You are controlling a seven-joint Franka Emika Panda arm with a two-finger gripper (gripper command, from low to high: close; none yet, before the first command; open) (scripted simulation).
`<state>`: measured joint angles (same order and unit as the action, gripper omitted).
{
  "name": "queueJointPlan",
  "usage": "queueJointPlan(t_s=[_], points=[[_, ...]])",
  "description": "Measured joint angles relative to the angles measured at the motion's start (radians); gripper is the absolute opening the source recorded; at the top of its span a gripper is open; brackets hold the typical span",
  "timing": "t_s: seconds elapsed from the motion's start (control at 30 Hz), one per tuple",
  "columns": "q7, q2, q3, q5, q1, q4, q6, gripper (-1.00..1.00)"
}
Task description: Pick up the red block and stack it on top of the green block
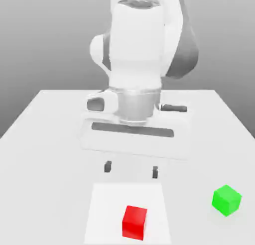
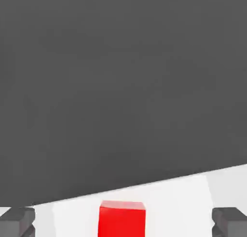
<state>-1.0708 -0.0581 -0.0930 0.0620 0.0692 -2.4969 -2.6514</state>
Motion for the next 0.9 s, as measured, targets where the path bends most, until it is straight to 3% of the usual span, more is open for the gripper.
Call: queueJointPlan(t_s=[0.23, 0.27, 0.5, 0.67, 0.9], points=[[-0.036, -0.251, 0.020, 0.005, -0.022, -0.007, -0.162, 0.00], [-0.041, -0.287, 0.028, 0.012, -0.028, -0.002, -0.192, -1.00], [-0.044, -0.296, 0.029, 0.015, -0.029, -0.001, -0.200, -1.00], [-0.020, -0.143, 0.007, -0.021, -0.020, -0.025, -0.071, -1.00], [-0.166, -0.049, -0.173, -0.016, -0.229, -0.039, 0.011, -1.00]])
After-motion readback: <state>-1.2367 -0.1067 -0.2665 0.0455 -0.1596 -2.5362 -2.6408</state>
